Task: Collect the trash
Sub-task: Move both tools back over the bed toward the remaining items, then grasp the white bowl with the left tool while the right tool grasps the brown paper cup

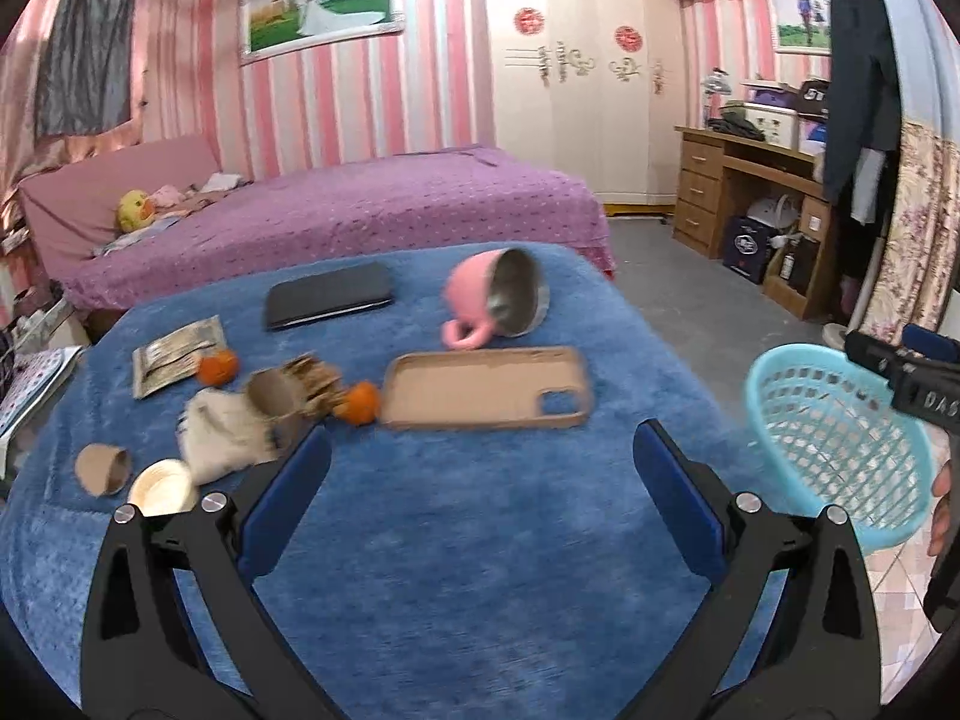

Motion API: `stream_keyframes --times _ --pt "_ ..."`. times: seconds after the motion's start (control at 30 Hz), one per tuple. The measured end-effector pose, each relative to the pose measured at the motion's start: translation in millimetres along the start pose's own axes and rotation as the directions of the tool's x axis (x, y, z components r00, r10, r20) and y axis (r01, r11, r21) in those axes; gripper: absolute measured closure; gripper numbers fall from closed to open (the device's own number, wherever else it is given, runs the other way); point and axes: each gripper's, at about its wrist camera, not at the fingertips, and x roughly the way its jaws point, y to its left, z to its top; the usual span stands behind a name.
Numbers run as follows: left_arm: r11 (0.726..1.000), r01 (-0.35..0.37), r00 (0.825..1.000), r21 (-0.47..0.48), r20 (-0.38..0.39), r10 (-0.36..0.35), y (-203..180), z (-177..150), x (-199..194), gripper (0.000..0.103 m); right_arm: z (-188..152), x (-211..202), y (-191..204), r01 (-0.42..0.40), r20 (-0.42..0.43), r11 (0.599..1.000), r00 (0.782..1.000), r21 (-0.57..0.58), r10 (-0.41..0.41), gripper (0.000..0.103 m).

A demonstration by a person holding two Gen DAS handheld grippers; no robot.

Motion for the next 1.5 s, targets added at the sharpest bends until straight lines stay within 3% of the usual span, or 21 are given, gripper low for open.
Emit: stream_keyframes --times 0.27,0.5,0.77,1.27,1.5 --pt "0.993 -0.077 0.997 -0.085 -0.025 0.075 70 -18 2 0.006 -6 7 76 -0.088 0.005 0.994 0.996 -0.064 0.089 0.005" --pt "0.987 -0.127 0.991 -0.097 -0.054 0.122 112 -35 6 0.006 -22 18 112 -0.124 -0.005 0.988 0.992 -0.096 0.124 0.005" --pt "0.972 -0.167 0.984 -0.168 -0.091 0.153 167 -48 8 0.006 -33 20 126 -0.081 0.010 0.988 0.997 -0.131 0.083 0.005" --pt "0.956 -0.187 0.960 -0.228 -0.249 0.128 208 -56 56 0.007 -38 34 127 -0.039 -0.033 0.996 0.999 -0.079 0.037 0.005" --pt "0.952 -0.150 0.955 -0.268 -0.288 0.070 220 -57 71 0.031 -41 41 142 -0.084 -0.063 0.994 0.995 -0.074 0.079 0.005"
